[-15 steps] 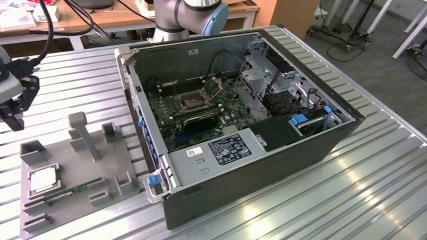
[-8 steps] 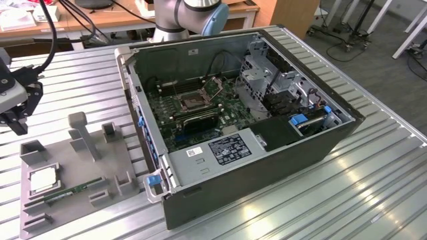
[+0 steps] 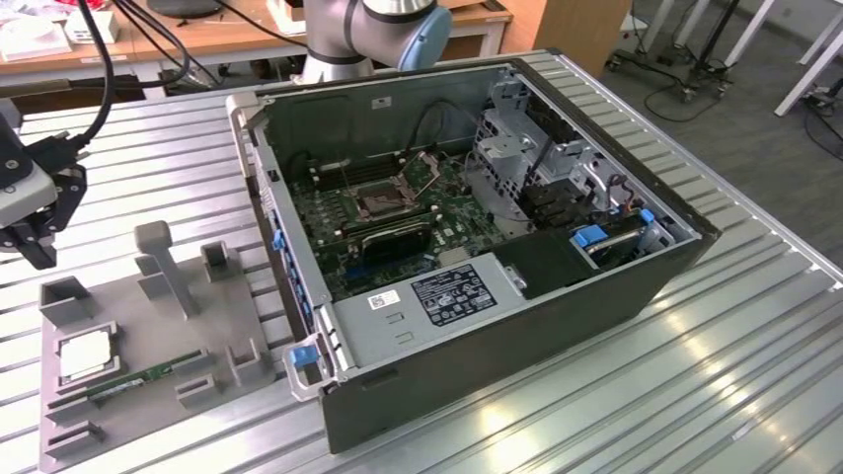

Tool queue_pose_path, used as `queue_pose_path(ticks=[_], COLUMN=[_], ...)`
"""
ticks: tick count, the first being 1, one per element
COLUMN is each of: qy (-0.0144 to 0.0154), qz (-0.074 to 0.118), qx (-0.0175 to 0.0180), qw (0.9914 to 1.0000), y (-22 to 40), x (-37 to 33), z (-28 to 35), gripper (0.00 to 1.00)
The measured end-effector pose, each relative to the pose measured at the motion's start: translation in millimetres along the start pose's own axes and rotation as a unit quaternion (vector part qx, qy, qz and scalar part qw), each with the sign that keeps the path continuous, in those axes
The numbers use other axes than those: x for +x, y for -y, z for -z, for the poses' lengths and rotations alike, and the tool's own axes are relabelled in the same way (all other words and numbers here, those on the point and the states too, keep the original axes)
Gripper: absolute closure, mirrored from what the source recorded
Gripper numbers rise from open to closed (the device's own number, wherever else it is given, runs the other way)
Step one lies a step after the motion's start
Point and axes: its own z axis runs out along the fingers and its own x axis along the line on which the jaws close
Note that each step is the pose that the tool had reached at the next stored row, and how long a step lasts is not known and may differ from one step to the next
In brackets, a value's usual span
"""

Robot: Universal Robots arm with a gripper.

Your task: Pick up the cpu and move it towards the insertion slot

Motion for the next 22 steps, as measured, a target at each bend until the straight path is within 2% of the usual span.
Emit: queue_pose_path(ticks=[9, 17, 22], qy=[0.0, 0.0, -0.0001], qz=[0.0, 0.0, 0.0], qx=[0.0, 0.0, 0.0001], qw=[1.0, 1.0, 1.0], y=[0.0, 0.3, 0.4], x=[5.0, 8.0, 8.2], z=[-2.0, -11.6, -12.7], gripper=[0.89, 0.89, 0.89])
